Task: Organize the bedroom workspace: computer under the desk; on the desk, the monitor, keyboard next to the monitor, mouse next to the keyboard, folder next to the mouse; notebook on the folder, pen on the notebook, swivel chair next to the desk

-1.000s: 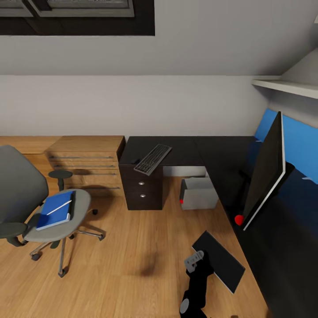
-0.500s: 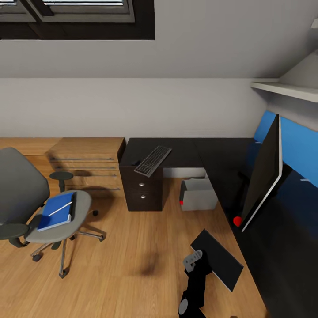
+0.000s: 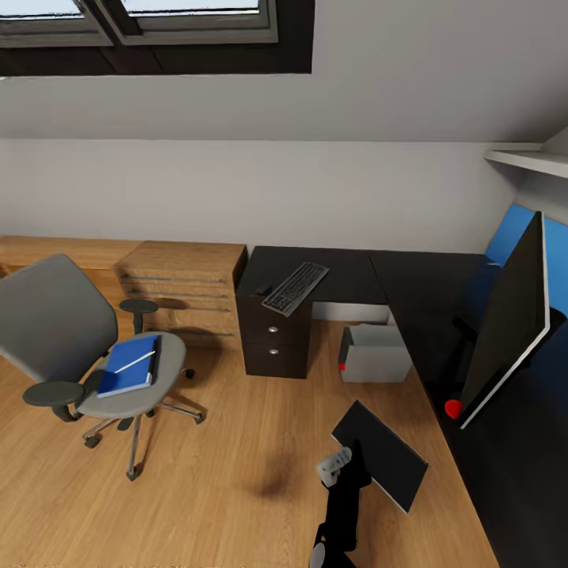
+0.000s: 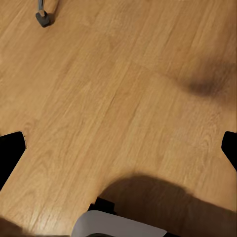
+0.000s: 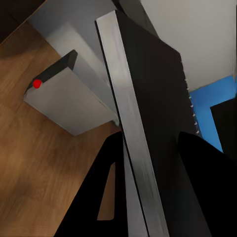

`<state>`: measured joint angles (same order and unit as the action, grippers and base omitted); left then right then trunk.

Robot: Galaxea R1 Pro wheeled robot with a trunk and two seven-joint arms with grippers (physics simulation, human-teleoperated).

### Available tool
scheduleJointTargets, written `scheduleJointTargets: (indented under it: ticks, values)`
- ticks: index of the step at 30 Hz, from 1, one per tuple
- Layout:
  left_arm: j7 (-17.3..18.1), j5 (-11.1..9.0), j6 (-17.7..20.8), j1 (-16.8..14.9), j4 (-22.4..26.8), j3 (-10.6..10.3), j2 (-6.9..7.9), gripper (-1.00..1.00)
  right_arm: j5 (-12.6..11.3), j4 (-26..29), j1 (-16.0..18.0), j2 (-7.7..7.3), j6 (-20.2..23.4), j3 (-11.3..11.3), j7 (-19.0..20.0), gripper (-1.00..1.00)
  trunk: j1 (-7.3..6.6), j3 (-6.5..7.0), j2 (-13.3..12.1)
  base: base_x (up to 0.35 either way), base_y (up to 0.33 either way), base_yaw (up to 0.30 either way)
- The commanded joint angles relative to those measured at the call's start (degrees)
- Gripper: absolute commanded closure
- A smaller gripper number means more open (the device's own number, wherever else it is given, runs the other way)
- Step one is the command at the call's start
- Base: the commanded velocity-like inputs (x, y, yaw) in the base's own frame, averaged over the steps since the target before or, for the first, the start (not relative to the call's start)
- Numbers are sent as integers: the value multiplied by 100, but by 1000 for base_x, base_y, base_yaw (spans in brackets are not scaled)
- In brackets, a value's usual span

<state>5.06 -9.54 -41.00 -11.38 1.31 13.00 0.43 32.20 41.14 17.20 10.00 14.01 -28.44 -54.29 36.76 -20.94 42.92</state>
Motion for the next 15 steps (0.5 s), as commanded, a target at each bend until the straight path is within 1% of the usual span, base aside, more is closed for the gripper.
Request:
scheduleJointTargets:
  ticks: [1, 5, 9, 12, 15]
  values:
    - [51, -57, -13, -5, -8, 10, 1, -100, 27, -7, 3, 0, 29, -75, -133, 100, 1, -6, 5, 0, 0, 236]
    - [61, -57, -13, -5, -8, 10, 1, -100, 25, -13, 0, 0, -23, -152, -264, 100, 1, -6, 5, 0, 0, 198]
    - [76, -57, -13, -5, -8, 10, 1, -100, 23, -17, -4, 0, -54, -192, -331, 100, 1, -6, 5, 0, 0, 151]
    - [79, -57, -13, -5, -8, 10, 1, -100, 23, -17, -5, 0, -59, -199, -346, 100, 1, -6, 5, 0, 0, 125]
    - [83, -57, -13, -5, -8, 10, 1, -100, 23, -16, -5, 0, -63, -203, -361, 100, 1, -6, 5, 0, 0, 63]
